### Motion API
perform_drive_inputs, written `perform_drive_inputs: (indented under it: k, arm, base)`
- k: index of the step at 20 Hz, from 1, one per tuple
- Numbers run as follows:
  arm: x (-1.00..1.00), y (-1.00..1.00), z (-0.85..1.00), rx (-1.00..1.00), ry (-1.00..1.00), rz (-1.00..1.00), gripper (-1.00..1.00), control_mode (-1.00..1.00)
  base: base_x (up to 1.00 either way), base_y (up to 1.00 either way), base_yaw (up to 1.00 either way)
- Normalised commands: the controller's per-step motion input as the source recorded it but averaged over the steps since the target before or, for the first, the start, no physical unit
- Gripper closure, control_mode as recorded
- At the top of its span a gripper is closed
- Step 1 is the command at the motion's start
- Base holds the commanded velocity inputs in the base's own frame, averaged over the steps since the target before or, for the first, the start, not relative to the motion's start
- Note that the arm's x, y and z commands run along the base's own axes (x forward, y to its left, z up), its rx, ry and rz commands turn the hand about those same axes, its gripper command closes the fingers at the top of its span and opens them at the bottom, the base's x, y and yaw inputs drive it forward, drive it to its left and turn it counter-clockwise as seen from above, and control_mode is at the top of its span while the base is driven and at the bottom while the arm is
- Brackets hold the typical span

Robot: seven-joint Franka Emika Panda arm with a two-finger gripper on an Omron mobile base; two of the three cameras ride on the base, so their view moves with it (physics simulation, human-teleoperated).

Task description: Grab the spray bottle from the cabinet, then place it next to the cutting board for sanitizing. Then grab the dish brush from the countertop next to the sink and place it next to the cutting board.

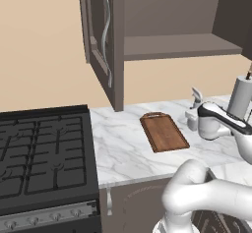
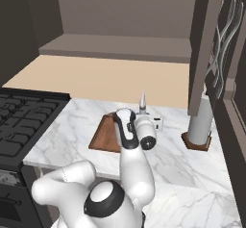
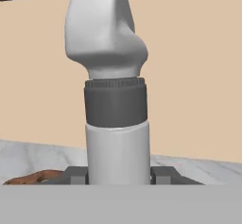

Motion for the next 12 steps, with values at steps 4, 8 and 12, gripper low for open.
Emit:
perform_drive_inputs:
  k: [4,8,12]
  arm:
    - [0.13,-0.12,-0.15,0.06,0.0,0.01,1.0,-1.0]
    - [0.09,-0.14,-0.23,0.03,0.0,0.03,1.0,-1.0]
    - [0.04,-0.12,-0.24,0.0,0.0,0.04,1.0,-1.0]
  base:
    - [0.0,0.0,0.0]
    - [0.0,0.0,0.0]
    - [0.0,0.0,0.0]
